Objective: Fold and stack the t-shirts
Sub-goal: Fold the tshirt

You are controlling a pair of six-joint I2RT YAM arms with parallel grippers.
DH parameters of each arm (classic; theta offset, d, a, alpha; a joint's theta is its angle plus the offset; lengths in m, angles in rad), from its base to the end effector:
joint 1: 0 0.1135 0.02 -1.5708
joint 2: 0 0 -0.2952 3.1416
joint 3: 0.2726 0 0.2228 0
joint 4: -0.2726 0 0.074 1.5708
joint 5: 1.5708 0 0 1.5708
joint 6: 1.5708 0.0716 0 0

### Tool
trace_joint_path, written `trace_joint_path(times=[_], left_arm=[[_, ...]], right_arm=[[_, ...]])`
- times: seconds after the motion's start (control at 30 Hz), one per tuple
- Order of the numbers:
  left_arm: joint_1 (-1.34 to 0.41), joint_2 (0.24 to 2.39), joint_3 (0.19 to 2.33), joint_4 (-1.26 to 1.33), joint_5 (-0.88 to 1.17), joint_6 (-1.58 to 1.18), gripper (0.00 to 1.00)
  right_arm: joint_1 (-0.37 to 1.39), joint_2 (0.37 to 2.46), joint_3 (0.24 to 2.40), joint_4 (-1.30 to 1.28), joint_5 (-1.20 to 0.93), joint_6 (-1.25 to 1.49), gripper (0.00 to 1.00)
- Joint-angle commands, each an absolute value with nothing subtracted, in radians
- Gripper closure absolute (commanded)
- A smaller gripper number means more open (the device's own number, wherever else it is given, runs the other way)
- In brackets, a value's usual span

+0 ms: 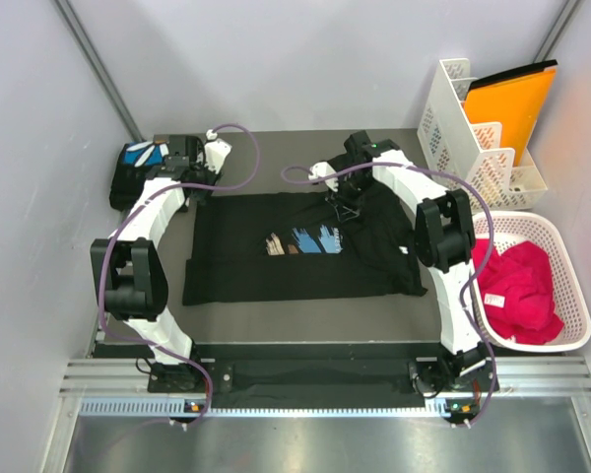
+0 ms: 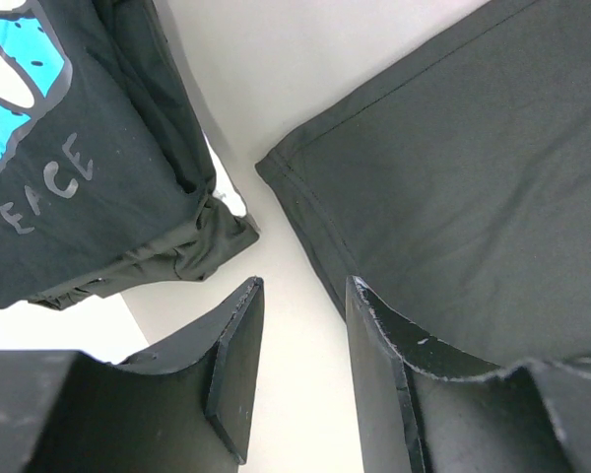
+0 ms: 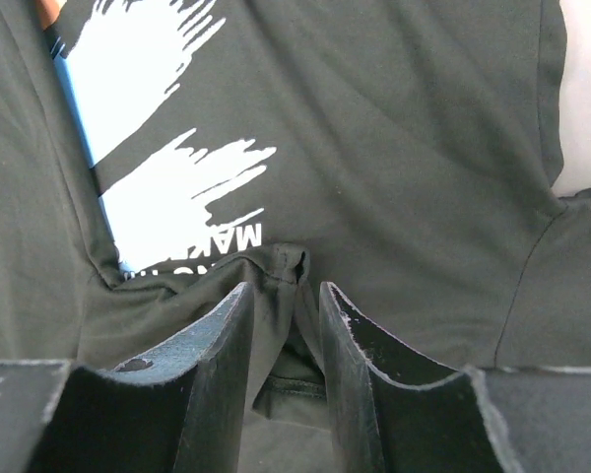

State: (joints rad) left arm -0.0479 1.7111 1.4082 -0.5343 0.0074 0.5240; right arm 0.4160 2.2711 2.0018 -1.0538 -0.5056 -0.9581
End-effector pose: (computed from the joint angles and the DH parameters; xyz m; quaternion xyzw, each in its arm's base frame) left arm 0.3810 -0.0188 0.2909 0.2646 0.8952 0.0812 0.3493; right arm 0.4127 0.2203 0.2075 -0.6333 0.7232 0.2071 0.1817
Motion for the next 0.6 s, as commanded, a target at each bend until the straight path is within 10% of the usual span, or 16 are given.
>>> trace_joint_path(times=[0.0,0.57], left_arm=[[-0.051,1.707,1.425,-0.526,0.020,0.531,0.56],[-0.052,1.713,1.428,-0.523,0.025,0.529,0.56]], right_arm=[[0.413,2.250,1.994,-1.035,-0.519,-0.962,0.66],[0.411,2.284,1.983,-1.011,-0.502,-0.943,0.69]])
